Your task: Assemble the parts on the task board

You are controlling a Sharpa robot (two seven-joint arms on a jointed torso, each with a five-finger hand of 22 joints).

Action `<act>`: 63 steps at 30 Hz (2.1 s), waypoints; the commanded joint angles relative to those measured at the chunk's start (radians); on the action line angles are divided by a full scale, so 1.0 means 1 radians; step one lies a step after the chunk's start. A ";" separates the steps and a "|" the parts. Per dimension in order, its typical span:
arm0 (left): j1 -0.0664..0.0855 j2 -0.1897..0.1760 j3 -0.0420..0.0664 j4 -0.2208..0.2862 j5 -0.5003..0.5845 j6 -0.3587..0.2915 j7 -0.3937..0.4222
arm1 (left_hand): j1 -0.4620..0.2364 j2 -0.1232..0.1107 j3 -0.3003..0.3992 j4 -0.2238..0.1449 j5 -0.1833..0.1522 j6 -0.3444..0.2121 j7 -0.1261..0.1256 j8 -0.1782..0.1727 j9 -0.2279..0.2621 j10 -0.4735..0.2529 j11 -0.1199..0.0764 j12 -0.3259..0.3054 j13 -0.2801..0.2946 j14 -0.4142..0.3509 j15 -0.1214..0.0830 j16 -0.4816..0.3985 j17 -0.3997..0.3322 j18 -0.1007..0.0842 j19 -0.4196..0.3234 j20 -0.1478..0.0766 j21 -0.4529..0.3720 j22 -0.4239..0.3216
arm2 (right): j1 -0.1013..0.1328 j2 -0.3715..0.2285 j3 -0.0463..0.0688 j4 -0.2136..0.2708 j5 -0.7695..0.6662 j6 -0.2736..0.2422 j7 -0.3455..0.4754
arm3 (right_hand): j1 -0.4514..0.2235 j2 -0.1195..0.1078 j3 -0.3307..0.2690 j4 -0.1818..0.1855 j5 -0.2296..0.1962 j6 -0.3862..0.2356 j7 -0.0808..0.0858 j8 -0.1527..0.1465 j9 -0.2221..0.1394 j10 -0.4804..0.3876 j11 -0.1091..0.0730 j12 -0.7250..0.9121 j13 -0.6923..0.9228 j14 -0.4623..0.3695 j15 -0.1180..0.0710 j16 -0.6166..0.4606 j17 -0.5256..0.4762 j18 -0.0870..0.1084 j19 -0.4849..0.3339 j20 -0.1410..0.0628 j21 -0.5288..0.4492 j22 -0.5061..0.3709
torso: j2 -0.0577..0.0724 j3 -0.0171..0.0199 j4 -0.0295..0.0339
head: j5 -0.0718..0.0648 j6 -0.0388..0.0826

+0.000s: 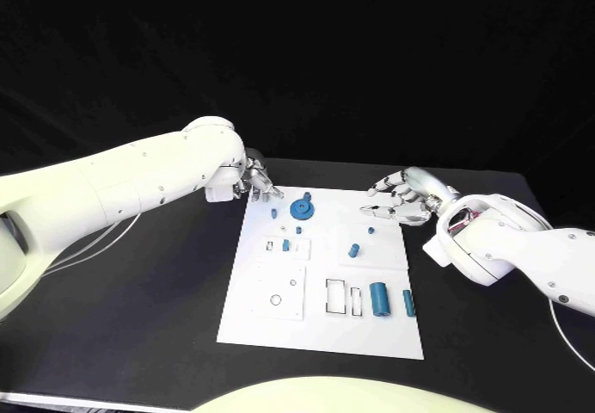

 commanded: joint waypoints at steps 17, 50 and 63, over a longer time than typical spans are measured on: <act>-0.007 0.030 -0.019 -0.042 0.046 0.103 0.002 | -0.017 0.005 -0.012 0.000 -0.006 0.006 -0.002 -0.005 -0.002 -0.009 0.000 0.000 -0.002 0.035 0.008 0.000 0.128 0.012 -0.002 0.003 -0.003 0.004 | 0.000 0.003 0.000 0.002 0.000 -0.005 0.011 | -0.001 0.005 0.011 -0.001 0.000 -0.003 0.000 0.007 -0.002 -0.008 0.001 -0.004 0.004 0.066 -0.008 -0.008 0.125 0.012 -0.007 -0.001 -0.010 -0.002 | 0.000 -0.0008 0.0006 | 0.000 0.001; -0.018 0.041 -0.022 -0.060 0.097 0.042 0.002 | 0.131 0.080 0.046 -0.017 0.000 0.051 -0.023 0.046 0.015 0.006 -0.019 0.032 0.005 0.044 -0.007 0.017 0.142 0.007 0.017 -0.009 0.014 0.034 | 0.000 0.005 0.000 0.001 -0.001 -0.003 0.009 | 0.000 0.006 0.012 -0.001 0.000 -0.003 0.000 0.007 -0.002 -0.008 0.001 -0.004 0.004 0.066 -0.008 -0.009 0.123 0.012 -0.007 -0.001 -0.012 -0.003 | -0.001 0.0005 0.0017 | -0.006 -0.008; -0.018 0.046 -0.022 -0.069 0.102 0.088 -0.003 | 0.152 0.062 0.051 -0.006 -0.008 0.051 -0.024 0.061 0.024 0.016 -0.021 0.041 0.012 0.050 -0.010 0.025 0.152 0.004 0.023 -0.012 0.020 0.044 | 0.000 0.006 0.000 0.000 -0.001 -0.002 0.010 | 0.000 0.006 0.012 -0.001 0.000 -0.003 0.000 0.007 -0.002 -0.008 0.001 -0.004 0.004 0.066 -0.008 -0.009 0.123 0.012 -0.007 -0.001 -0.012 -0.003 | -0.001 -0.0002 0.0007 | -0.006 -0.012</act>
